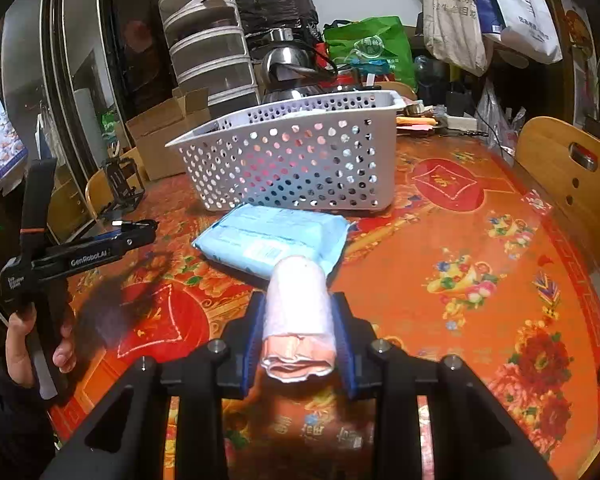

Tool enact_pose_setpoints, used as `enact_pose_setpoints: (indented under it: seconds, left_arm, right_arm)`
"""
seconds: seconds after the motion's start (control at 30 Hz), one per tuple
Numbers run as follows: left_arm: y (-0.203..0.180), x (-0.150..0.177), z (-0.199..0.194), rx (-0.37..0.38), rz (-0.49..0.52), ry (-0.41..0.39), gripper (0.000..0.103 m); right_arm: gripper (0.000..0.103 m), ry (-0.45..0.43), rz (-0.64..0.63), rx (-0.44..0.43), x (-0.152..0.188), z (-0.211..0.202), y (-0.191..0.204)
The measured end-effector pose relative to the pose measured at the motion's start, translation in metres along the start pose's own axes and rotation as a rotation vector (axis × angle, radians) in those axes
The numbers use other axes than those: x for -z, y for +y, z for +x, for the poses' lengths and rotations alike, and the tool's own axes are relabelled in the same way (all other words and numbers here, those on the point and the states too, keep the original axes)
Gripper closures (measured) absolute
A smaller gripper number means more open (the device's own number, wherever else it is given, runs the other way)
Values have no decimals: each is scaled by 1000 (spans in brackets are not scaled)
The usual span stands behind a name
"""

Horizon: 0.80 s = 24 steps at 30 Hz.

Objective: Organize soft objects
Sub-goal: 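Carry the sock with the right gripper toward the basket while the left gripper lifts the cable over it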

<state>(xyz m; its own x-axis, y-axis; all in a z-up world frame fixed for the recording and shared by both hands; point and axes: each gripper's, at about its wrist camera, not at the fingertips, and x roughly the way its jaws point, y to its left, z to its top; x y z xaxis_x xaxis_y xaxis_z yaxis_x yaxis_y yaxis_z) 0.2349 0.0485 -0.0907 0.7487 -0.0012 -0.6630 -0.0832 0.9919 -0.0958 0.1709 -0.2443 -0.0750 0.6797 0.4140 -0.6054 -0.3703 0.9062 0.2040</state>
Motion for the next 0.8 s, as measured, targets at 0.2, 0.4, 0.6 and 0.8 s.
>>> enact_pose_setpoints:
  seconds: [0.2,0.4,0.6,0.8]
  left_arm:
    - [-6,-7,-16,17,28,-17,52]
    - [-12,-34,-52,44,52,-71,52]
    - [-18,-78,-73,89,75,-101,52]
    - [-23,-140,-77,116,55,-97,52]
  right_arm:
    - [72,-9,16,12,-12,-8,-13]
    - [72,-38,-3,21,-33,-26,-13]
    - [72,-64,-31,21,-74,-38,-11]
    - [72,-87,-62,25,-136,-38,-5]
